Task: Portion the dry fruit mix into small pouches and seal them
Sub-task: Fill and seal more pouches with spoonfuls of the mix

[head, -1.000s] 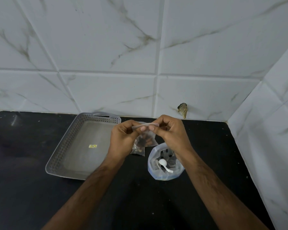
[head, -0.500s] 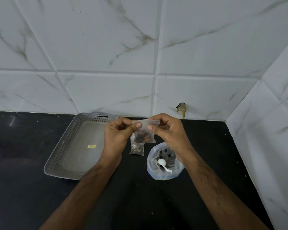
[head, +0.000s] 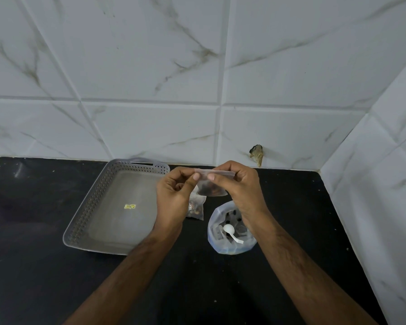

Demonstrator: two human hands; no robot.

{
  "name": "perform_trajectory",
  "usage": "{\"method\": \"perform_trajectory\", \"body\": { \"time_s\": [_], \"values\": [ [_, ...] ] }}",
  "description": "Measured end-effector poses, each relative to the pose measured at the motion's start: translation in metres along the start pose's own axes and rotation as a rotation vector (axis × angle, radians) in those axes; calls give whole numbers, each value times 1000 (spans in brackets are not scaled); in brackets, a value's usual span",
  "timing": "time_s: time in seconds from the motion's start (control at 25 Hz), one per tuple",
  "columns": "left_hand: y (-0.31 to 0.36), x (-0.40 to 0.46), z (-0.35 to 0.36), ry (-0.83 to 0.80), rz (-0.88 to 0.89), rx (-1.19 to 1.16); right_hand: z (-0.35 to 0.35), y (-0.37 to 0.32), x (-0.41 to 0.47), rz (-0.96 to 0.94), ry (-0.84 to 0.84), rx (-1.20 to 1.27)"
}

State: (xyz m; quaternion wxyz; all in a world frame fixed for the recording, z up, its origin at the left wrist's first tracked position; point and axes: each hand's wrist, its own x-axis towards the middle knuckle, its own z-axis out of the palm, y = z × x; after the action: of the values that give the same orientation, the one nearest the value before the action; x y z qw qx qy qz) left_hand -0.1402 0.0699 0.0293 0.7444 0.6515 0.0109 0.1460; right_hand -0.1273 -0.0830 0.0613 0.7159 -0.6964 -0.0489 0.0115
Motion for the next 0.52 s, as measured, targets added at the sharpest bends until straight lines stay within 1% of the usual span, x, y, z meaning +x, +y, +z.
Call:
{"method": "perform_trajectory", "body": {
  "time_s": [0.12,0.24,0.44,0.52],
  "values": [
    [-2,-1,7,15,42,51,6,3,-2,0,60,-15],
    [1,-1,11,26,44,34,9,7,-3,-30,91,-74],
    [10,2,4,-60,67,28,-2,4,0,-53,-40,-71],
    [10,1,3,-55,85,43,-1,2,-1,-82,-42,-120]
  ]
}}
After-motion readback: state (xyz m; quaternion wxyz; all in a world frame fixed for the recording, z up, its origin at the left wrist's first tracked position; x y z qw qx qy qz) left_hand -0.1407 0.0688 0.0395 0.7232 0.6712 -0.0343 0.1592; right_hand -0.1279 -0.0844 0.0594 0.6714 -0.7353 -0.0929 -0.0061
